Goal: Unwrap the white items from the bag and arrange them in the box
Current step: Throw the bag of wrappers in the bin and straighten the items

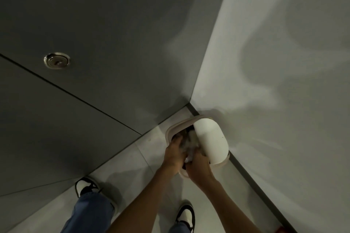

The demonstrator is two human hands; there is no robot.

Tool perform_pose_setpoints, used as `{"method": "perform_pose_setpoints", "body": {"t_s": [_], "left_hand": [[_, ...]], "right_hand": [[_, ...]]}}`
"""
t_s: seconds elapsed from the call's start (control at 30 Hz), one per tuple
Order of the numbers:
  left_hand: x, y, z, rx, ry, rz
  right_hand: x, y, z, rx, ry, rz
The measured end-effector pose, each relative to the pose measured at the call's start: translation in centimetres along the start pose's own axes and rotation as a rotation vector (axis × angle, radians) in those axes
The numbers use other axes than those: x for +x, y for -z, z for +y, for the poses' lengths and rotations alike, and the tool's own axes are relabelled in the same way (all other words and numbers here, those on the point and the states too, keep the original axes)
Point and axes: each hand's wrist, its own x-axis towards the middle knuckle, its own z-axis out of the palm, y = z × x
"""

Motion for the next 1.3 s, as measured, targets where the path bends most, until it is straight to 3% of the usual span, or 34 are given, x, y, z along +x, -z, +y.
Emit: {"method": "perform_pose_setpoints", "body": {"t_s": [0.27, 0.53, 0.73, 1.03, 1.3], "left_hand": [[-5.0, 5.6, 5.7, 0.123, -0.207, 0.033], [-17.1, 16.0, 20.5, 0.307, -0.507, 0.141], [-27.7, 26.0, 30.6, 0.286, -0.792, 0.303], [-36.5, 42.8, 34.5, 0.229, -0.791, 0.628], [-32.9, 55.2, 29.9, 0.42, -0.698, 0.825]], "right_hand": [[-3.3, 7.7, -6.1, -0.161, 0.046, -0.058], [-12.8, 23.6, -18.1, -0.201, 0.328, 0.179], [-20.2, 34.4, -28.4, -0.232, 0.56, 0.401], [-24.8, 38.8, -43.1, -0.278, 0.854, 0.424], [-20.2, 34.6, -55.0, -0.454, 0.981, 0.399]]}}
